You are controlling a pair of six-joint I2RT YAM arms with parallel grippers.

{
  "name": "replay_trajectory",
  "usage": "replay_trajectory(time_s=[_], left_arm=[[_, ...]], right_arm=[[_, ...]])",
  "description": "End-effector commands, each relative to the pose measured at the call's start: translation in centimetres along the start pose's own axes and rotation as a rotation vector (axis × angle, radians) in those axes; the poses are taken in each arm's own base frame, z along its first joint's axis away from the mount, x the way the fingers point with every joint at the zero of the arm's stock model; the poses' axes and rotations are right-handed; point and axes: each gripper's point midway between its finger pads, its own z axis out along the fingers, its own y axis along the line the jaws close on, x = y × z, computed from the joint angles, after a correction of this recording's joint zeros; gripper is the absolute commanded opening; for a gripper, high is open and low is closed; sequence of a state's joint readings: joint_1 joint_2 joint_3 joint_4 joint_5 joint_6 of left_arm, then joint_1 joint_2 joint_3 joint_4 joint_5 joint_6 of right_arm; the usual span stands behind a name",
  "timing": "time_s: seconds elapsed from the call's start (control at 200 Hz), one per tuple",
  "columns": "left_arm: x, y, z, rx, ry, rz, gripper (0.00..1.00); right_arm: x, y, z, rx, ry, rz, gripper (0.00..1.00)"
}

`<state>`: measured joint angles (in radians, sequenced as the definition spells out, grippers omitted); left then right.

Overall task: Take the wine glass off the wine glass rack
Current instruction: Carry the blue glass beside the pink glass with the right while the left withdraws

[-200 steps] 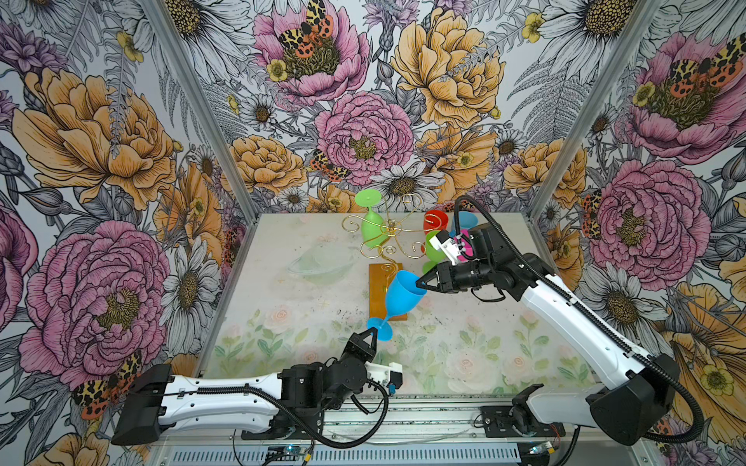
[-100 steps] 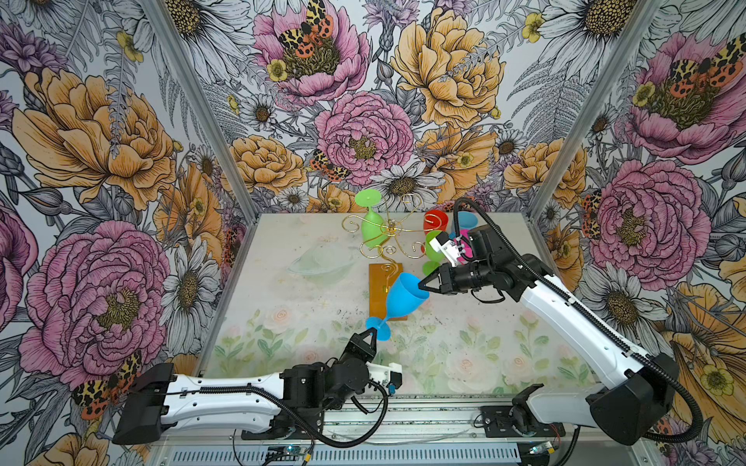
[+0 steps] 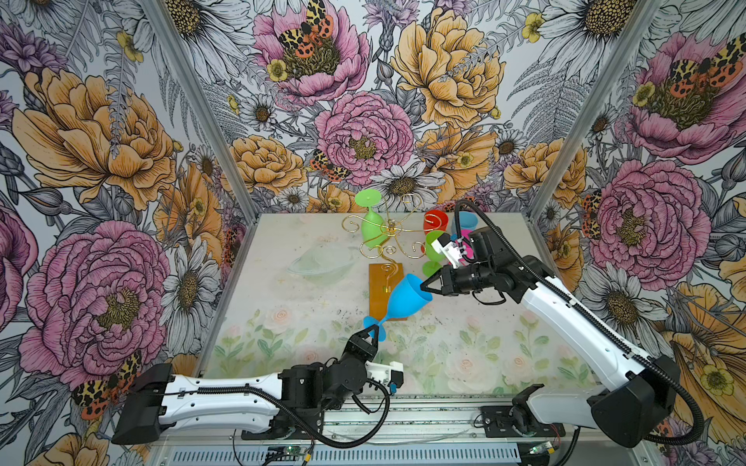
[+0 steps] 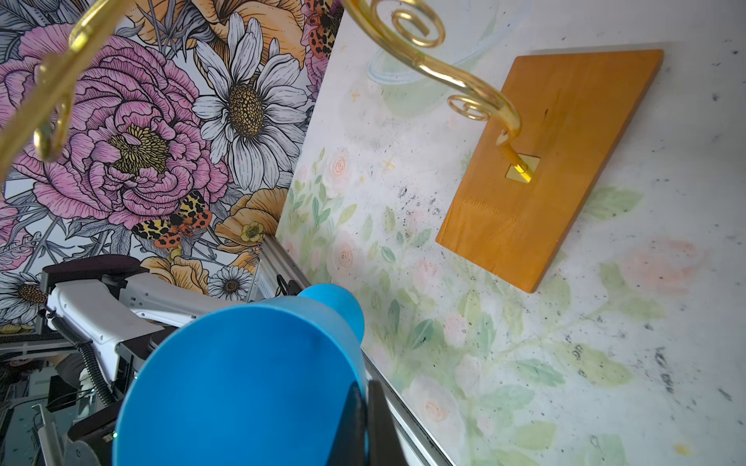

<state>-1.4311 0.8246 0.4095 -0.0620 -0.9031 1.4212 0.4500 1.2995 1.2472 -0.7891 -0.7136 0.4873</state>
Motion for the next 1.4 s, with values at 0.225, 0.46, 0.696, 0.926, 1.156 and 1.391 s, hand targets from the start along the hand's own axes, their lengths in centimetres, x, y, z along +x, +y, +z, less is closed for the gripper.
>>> replay_trajectory(time_s=[0.225,0.46,0.696,0.926,1.156,1.391], left_arm=[[-1.2,2.6,-0.7,-0.026,-0.080,-0.280,0.44],[-0.4,6.4,-1.3,-0.090,-0.073,-0.676,0.58],[2.6,9.4,-1.6,-0.138,0.020,-1.076,0.75],[7.4,9.9,-1.4,-0.165,0.151,-1.442,0.80],[11.6,8.5,-1.4,-0.206,0.218,-1.676,0.92],[14.7,6.8,-0.3,-0.207,0.305,-1.774,0.97]], right_arm=[[-1.7,-1.4,-3.2,0.094,-0.142,-0.024,0.00],[-1.5,-4.4,-4.5,0.273,-0.168,-0.028,0.00],[-1.4,-7.8,-5.9,0.488,-0.176,-0.044,0.00],[-2.5,-10.1,-6.4,0.619,-0.179,-0.065,0.00],[-4.0,-12.6,-5.9,0.728,-0.156,-0.070,0.00],[-6.0,-14.0,-6.2,0.816,-0.185,-0.057,0.00]])
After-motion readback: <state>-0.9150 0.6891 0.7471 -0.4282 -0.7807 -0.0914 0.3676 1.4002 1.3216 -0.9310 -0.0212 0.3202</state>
